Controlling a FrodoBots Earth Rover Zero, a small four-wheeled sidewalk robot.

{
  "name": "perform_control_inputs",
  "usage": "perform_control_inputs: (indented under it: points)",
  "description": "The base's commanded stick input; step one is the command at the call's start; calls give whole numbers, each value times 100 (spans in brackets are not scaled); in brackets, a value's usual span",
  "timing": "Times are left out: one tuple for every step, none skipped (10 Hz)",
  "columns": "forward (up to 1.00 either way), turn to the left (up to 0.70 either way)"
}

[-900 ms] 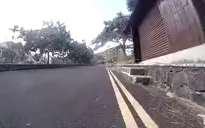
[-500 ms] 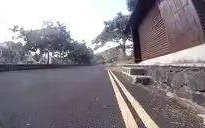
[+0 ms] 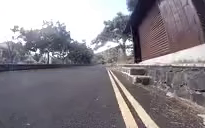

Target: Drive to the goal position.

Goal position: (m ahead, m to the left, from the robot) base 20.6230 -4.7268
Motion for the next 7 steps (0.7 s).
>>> perform_control_inputs:
  points:
    - [70,0]
    - [70,0]
    - [70,0]
    - [70,0]
    - [70,0]
    - [70,0]
    - [70,0]
